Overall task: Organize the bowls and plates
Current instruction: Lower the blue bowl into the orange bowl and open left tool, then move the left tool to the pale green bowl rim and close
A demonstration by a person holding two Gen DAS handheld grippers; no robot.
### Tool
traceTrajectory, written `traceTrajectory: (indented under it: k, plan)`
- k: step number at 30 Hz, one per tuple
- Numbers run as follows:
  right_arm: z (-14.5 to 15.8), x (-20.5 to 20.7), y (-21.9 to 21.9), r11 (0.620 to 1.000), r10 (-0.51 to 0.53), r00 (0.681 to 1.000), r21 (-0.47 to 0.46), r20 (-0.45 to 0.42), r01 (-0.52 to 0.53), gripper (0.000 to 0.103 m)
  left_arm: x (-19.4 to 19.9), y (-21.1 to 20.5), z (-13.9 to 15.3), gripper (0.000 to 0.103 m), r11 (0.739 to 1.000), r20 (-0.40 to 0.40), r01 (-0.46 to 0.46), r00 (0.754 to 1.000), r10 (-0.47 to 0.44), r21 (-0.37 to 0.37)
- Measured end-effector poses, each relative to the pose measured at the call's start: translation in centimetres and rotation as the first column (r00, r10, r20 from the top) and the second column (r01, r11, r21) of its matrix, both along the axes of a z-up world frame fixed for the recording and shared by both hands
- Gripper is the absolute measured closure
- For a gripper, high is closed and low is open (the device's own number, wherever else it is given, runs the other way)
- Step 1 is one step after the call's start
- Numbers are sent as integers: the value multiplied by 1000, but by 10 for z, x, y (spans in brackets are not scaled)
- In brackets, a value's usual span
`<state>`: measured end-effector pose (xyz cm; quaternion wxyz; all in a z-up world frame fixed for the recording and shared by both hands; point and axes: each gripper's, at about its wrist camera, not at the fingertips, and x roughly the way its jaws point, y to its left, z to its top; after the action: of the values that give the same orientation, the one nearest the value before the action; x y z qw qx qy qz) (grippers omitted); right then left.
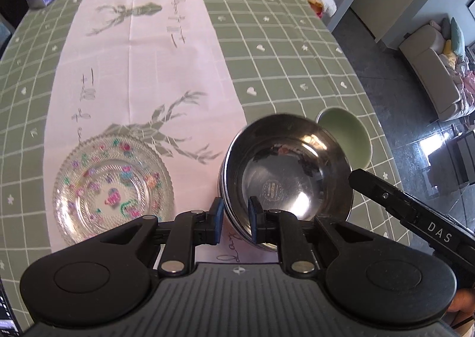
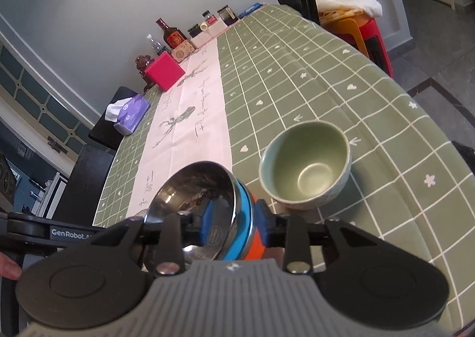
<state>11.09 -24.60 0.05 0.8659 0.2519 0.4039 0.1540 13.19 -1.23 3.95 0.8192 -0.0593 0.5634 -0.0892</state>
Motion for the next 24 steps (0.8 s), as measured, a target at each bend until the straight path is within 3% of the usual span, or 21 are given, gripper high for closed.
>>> traceTrajectory:
  k: [4,12,17,20,24]
  plan:
    - [5,-1,-5,1000,-25,999,-5,30,25,61,-2,0,16,83,999,93,41,995,-40,-10]
    - [17,1,-27,988,-138,987,-58,83,144,53,3,-32,34,56,982,220,182,961,-169,-40]
    - [25,15,-37,975,-184,978,-107,96,194,49,18,-60,35,46,969,239,247,942,-234,-28]
    - [27,24,-40,968,-191,977,-147,92,203,42,29,-78,35,45,964,250,265,932,-261,18]
    - [23,40,-43,964,-181,982,-188,51,188,41,46,-99,29,43,953,216,297,928,-303,59]
